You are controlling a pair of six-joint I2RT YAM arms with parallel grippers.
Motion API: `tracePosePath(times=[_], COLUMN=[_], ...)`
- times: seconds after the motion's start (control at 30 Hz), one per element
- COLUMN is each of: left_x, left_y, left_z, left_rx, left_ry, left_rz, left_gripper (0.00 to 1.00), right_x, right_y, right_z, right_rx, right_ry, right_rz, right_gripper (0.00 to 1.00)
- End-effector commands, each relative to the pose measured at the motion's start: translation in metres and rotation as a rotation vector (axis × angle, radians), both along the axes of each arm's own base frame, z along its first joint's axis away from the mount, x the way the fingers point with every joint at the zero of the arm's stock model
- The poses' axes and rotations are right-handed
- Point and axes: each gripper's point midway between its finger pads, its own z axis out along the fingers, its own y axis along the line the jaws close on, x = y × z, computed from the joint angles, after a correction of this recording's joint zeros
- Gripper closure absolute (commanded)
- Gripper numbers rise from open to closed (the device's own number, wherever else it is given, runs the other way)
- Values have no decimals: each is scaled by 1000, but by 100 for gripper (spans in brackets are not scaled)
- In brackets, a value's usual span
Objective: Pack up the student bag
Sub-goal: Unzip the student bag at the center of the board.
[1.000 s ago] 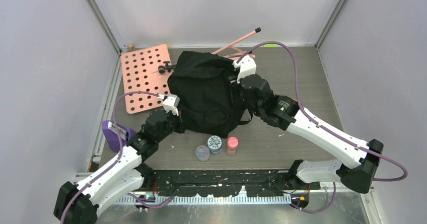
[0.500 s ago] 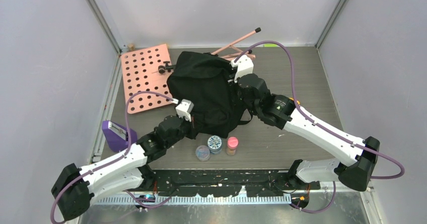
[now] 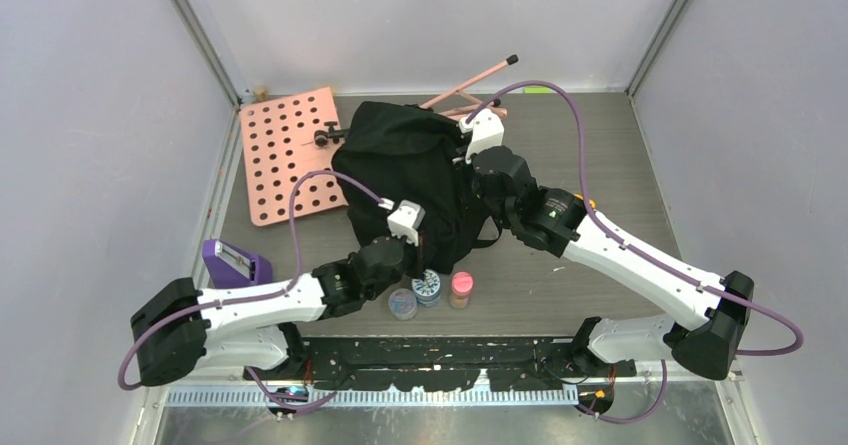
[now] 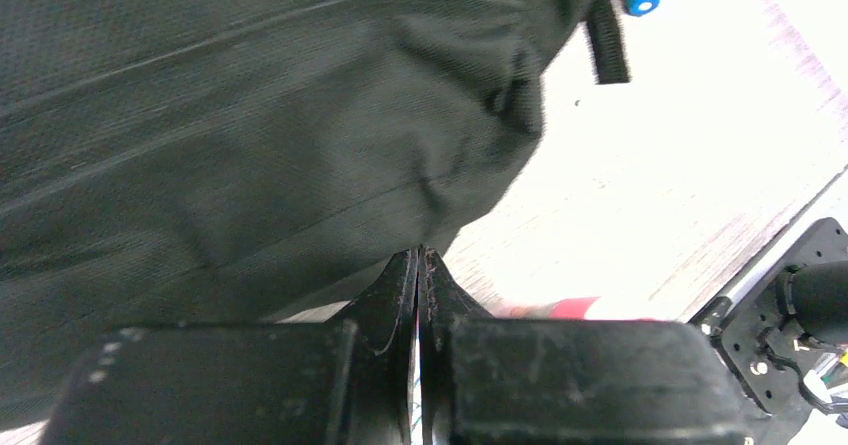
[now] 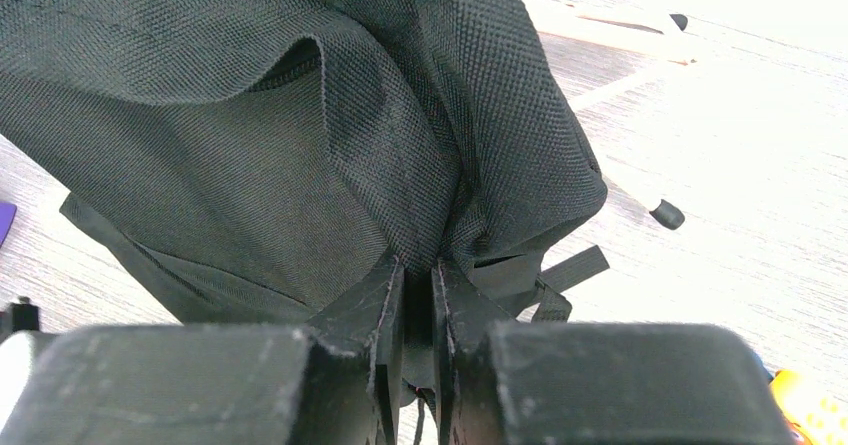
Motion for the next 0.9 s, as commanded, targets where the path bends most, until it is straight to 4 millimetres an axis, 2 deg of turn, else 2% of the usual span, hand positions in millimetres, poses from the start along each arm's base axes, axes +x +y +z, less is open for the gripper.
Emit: tracePosePath(times=[0.0,0.3,0.43,0.53,0.63,0.73,0.87], left_x=[7,-1,3,6,6,2,-3], left_y=[-42,-106,-116,-110,-94,-77,-48], left_z=[63,77,78,76,76,77,72], left_rx=[-183,-184,-166,-134,-76,-10,97], left_ry=[-95,-124,-143,-161,-187,-211,-214], left_rz=[-28,-164,-171,-156,-142,-151,-154], left_gripper=[100,100,100,100,100,86,55], right_x=[1,3,3,3,2,2,-1], right_y=[8,1,-1,-3,-5,-11,-18], right_z=[22,18,17,17,18,21,28], right_rx=[93,78,76,74,77,82,94], right_ry=[-47,-54,-56,-57,-62,-72,-82], right_rz=[5,-30,-37,-40,-47,-67,-80], right_gripper=[96,100,100,100,100,100,100])
